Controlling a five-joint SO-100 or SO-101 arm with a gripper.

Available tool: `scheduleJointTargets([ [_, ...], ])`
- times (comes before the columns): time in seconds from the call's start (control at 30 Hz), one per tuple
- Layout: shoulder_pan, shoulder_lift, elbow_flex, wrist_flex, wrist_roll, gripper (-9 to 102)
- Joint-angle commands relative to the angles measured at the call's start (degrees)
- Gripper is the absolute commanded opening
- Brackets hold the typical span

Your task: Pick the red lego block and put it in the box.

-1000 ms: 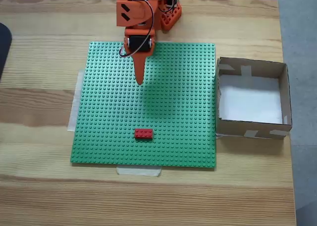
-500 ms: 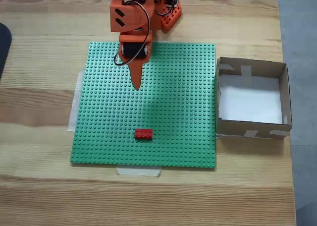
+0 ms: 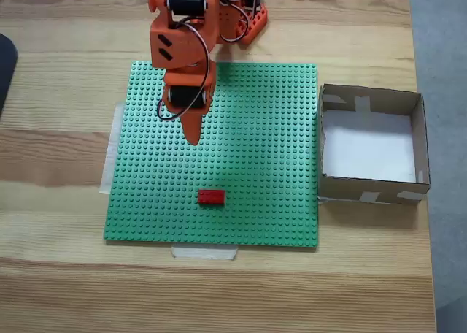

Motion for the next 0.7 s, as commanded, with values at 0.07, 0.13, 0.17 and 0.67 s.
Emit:
scheduleJointTargets([
  [0.07,0.5,-3.6,-7.1,1.0,-0.9,-1],
  [0.13,0.4,-5.6,-9.5,1.8,-0.9,-1],
  [0.17,0.3,-6.7,-10.8,2.5,-0.7,-1],
  [0.67,-0.4,-21.9,-26.5,9.4,-0.8,-1],
])
